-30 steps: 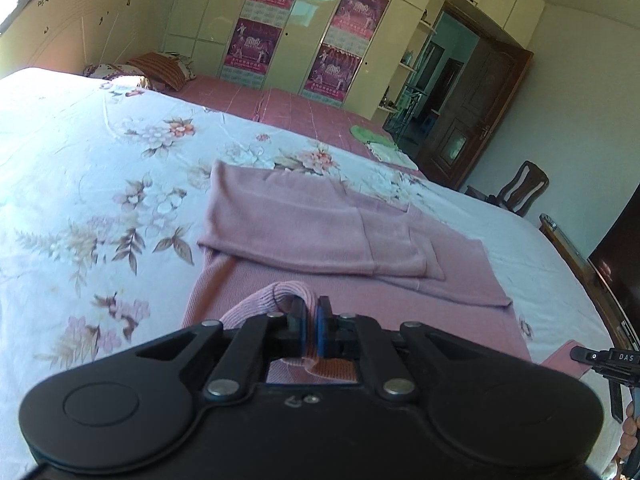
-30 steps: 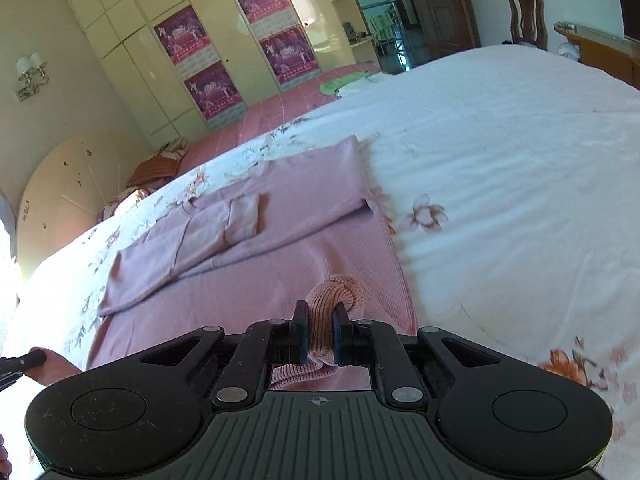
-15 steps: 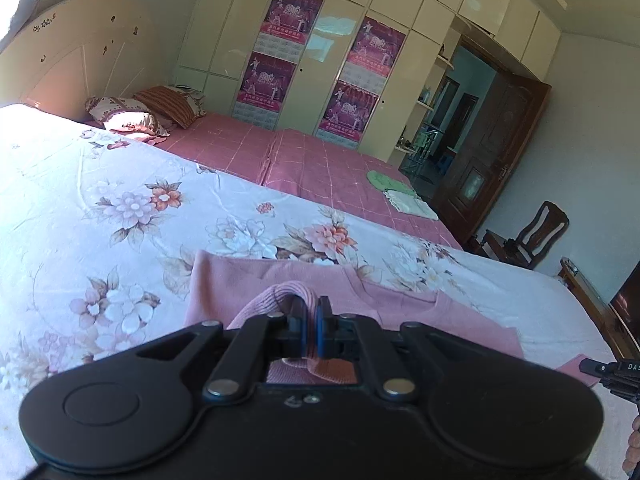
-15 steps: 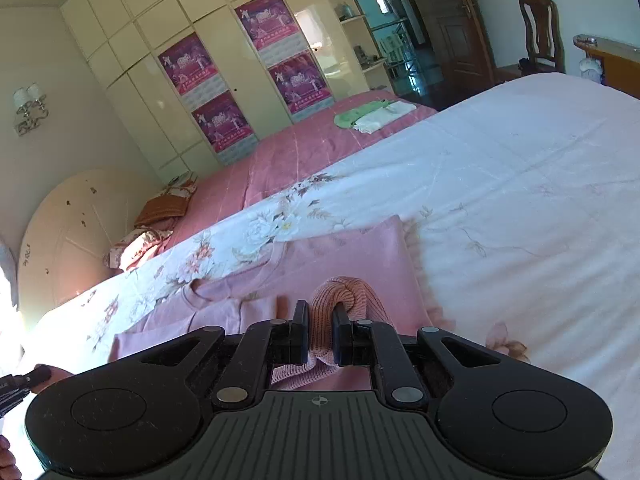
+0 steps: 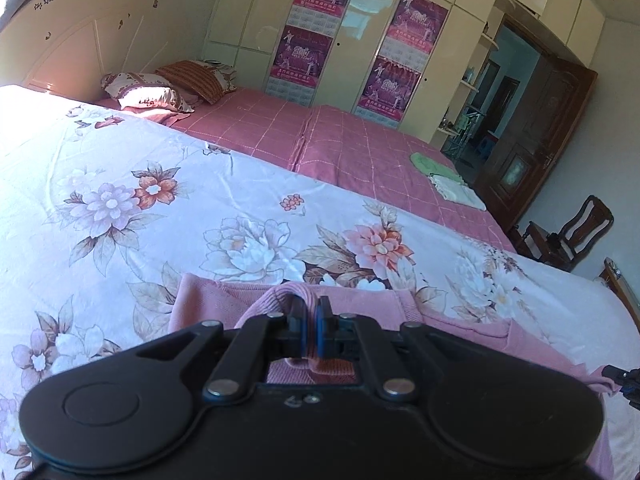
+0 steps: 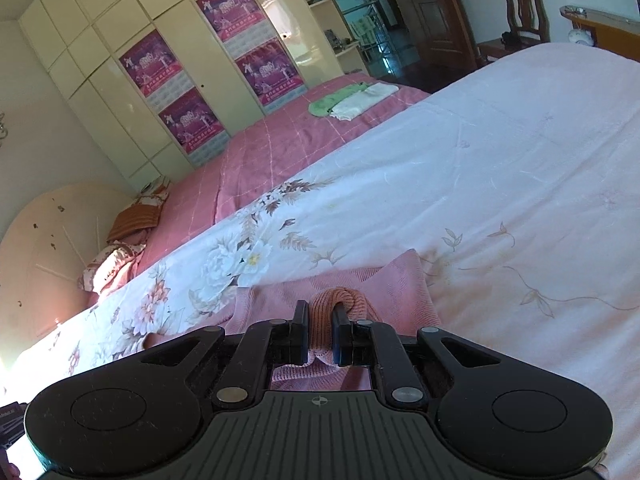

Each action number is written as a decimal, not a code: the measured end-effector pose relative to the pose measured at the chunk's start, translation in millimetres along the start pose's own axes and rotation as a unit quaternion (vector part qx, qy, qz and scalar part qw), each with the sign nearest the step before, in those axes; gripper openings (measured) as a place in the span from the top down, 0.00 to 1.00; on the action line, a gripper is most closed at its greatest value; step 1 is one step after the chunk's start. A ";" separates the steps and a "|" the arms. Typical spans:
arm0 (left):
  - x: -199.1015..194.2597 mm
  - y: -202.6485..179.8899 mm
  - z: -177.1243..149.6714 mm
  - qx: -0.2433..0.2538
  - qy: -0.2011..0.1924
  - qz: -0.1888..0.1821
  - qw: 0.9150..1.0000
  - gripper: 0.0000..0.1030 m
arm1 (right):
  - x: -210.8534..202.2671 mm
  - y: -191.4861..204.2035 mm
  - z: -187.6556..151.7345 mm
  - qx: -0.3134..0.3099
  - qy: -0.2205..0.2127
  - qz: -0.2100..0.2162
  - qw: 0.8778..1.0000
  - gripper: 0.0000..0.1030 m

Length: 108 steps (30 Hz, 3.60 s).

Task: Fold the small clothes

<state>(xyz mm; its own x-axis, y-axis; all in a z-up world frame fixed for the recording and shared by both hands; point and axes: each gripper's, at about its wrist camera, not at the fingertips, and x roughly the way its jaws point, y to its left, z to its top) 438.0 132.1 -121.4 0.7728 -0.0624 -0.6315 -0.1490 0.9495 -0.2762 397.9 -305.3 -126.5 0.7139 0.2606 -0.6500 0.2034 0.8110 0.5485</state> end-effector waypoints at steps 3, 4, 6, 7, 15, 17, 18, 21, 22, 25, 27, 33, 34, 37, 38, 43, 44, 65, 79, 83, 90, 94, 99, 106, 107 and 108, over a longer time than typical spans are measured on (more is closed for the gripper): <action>17.7 -0.1 -1.1 0.009 0.017 0.012 1.000 0.96 | 18.4 -1.9 3.8 0.003 0.014 -0.006 1.000 0.90; 23.4 -0.7 -1.6 0.014 0.025 0.017 0.999 0.96 | 23.1 -2.8 4.5 0.003 0.018 -0.008 1.000 0.90; 31.5 -1.5 -2.9 0.026 0.031 0.029 0.999 0.92 | 35.3 -5.3 6.4 0.004 0.030 -0.010 0.999 0.90; 35.3 -2.3 -3.6 0.035 0.030 0.039 0.998 0.86 | 39.9 -7.3 6.6 0.008 0.036 -0.010 0.999 0.90; 23.7 6.7 -5.3 0.090 0.026 0.034 0.995 0.34 | 34.3 -7.3 15.0 -0.023 0.015 -0.007 1.000 0.37; 17.9 11.6 -5.6 0.105 0.022 0.023 0.994 0.34 | 26.8 -7.1 17.9 -0.037 0.002 0.002 0.999 0.33; 16.5 12.8 -5.9 0.117 0.022 0.020 0.993 0.34 | 26.1 -5.9 19.1 -0.045 0.005 0.009 0.999 0.33; 19.6 16.3 -6.1 0.135 0.036 0.003 0.990 0.34 | 30.0 3.4 16.3 -0.088 0.013 0.016 0.996 0.33; 23.4 16.3 -6.7 0.139 0.042 0.001 0.989 0.34 | 33.5 6.8 13.9 -0.103 0.015 0.011 0.994 0.33; 36.9 11.8 -9.0 0.151 0.060 -0.006 0.987 0.34 | 48.4 12.0 7.0 -0.128 0.032 0.005 0.991 0.33; 47.2 6.6 -9.4 0.163 0.069 -0.010 0.984 0.34 | 57.1 15.2 3.2 -0.140 0.042 0.006 0.989 0.33; 74.2 0.6 -10.2 0.188 0.090 -0.010 0.978 0.36 | 80.9 21.0 -0.3 -0.187 0.060 0.003 0.981 0.33; 75.7 0.0 -10.9 0.191 0.090 -0.011 0.977 0.36 | 83.6 22.7 -1.0 -0.199 0.063 0.003 0.978 0.33; 75.5 -2.7 -12.5 0.196 0.088 -0.018 0.976 0.61 | 89.9 32.7 -7.2 -0.250 0.068 0.001 0.966 0.57; 73.7 -3.6 -12.6 0.197 0.081 -0.016 0.977 0.70 | 91.3 35.7 -9.9 -0.267 0.072 -0.003 0.961 0.75; 59.4 -3.1 -11.3 0.187 0.046 -0.003 0.981 0.90 | 81.9 35.4 -9.5 -0.266 0.043 -0.003 0.963 0.92; 52.7 -1.7 -10.4 0.179 0.029 -0.001 0.983 0.91 | 76.7 34.1 -7.6 -0.256 0.026 -0.003 0.966 0.92; 74.2 3.8 -21.5 0.134 0.006 0.104 0.985 0.86 | 114.7 26.3 -3.2 -0.184 -0.005 -0.096 0.978 0.92; -21.9 -29.6 -40.8 0.175 -0.023 0.026 0.984 0.31 | 26.3 58.7 -30.1 -0.219 -0.020 -0.015 0.976 0.53; -20.1 -50.9 -71.5 0.188 0.007 0.009 0.982 0.31 | 19.9 86.9 -77.5 -0.255 0.014 0.019 0.967 0.53; -2.6 -34.7 -97.0 0.146 0.048 0.043 0.987 0.23 | 37.7 84.5 -123.9 -0.282 0.039 -0.014 0.958 0.53; -4.6 -27.6 -96.2 0.136 0.054 0.049 0.988 0.23 | 35.5 53.5 -112.3 -0.246 0.037 -0.040 0.968 0.53; -9.5 -19.2 -98.0 0.132 0.057 0.056 0.988 0.22 | 26.8 32.1 -104.8 -0.247 0.031 -0.077 0.966 0.53; -29.1 -8.7 -97.3 0.117 0.054 0.076 0.989 0.31 | 3.4 32.5 -105.9 -0.224 0.027 -0.075 0.971 0.53; -36.0 -7.5 -96.8 0.111 0.050 0.071 0.990 0.32 | -4.8 34.8 -107.1 -0.222 0.023 -0.066 0.973 0.53; -43.8 -8.1 -97.0 0.110 0.044 0.065 0.991 0.32 | -12.2 40.1 -110.4 -0.224 0.019 -0.056 0.973 0.53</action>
<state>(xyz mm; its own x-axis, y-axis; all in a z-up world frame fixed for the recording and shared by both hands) 345.4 97.3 -161.8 0.6972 0.0475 -0.7153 -0.0985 0.9947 -0.0299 323.4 -218.1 -154.7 0.6773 0.1687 -0.7161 -0.0397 0.9803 0.1934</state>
